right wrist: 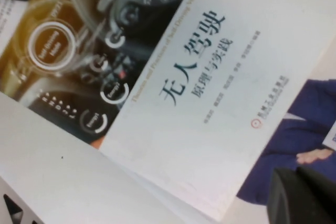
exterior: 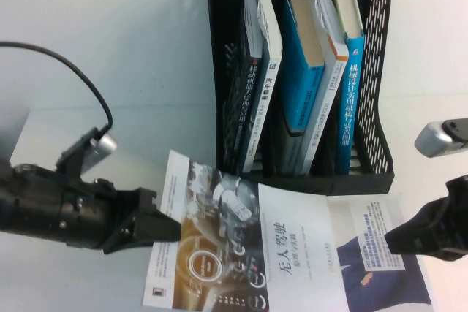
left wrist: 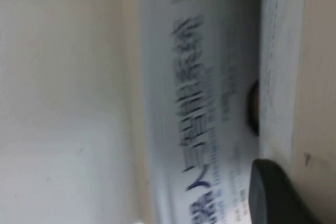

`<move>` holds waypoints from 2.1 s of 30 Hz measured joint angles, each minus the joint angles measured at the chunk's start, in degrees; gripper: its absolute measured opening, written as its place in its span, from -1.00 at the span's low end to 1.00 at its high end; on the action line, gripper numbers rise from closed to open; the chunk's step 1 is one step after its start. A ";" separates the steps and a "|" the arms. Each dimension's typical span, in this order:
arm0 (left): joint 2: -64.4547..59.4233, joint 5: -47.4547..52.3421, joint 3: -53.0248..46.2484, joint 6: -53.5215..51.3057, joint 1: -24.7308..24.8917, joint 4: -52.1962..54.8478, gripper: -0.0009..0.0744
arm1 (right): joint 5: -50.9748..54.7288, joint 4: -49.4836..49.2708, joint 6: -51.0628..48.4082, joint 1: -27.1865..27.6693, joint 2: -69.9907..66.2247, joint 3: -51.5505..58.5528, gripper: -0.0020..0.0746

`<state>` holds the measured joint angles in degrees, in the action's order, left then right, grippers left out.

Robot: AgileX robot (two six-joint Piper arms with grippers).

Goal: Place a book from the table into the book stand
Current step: Pick up the book with your left arm, then place the book on the book shelf

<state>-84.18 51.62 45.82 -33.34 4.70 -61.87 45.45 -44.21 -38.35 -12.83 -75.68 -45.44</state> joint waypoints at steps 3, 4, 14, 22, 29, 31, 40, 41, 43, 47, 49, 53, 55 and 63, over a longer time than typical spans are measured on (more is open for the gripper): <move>6.64 1.57 2.83 2.94 -0.03 1.83 -0.71 | 0.09 0.37 0.71 0.00 1.59 0.08 -0.96; 8.71 2.19 4.12 3.73 -0.03 2.38 -0.71 | 0.09 0.35 0.69 0.00 1.97 0.08 -0.96; 19.89 6.31 22.15 17.59 3.34 13.12 -0.71 | -2.30 0.78 2.62 0.00 2.73 0.08 -0.96; 14.94 3.55 40.33 36.15 18.85 33.89 -0.71 | -3.04 8.24 10.48 0.00 3.55 0.08 -0.96; 3.63 3.31 57.61 46.09 31.41 50.53 -0.71 | -2.93 22.85 22.87 0.00 7.65 0.12 -0.96; -0.04 3.31 62.65 47.16 33.67 52.43 -0.71 | -2.69 27.23 26.54 0.00 8.57 0.12 -0.96; -15.53 3.31 83.95 48.99 38.44 54.75 -0.71 | -1.78 32.39 30.50 0.00 9.09 0.70 -0.96; -17.01 3.31 85.88 49.91 38.59 55.91 -0.71 | -1.68 32.54 30.47 0.00 9.09 0.73 -0.96; -19.71 3.31 88.67 52.42 38.57 59.01 -0.71 | -1.68 32.52 30.53 0.00 9.09 0.83 -0.96; -23.52 3.31 91.22 59.65 38.57 67.86 -0.71 | -1.68 32.52 30.53 0.00 9.09 0.83 -0.96; -24.52 3.54 91.25 61.51 38.57 71.75 -0.71 | -1.68 32.60 30.53 0.00 9.09 0.83 -0.96; -25.34 3.76 91.25 64.13 38.57 75.64 -0.71 | -1.79 32.60 30.62 0.00 9.09 0.83 -0.96; -25.34 3.76 91.25 65.26 38.57 77.30 -0.71 | -2.04 32.60 30.62 0.00 9.09 0.83 -0.96; -25.48 3.28 91.53 66.93 38.71 80.63 -0.71 | -2.31 32.60 30.62 0.00 9.09 0.83 -0.96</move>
<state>-109.66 54.90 137.35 33.60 43.41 18.75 43.14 -11.61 -7.73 -12.83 -66.59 -44.61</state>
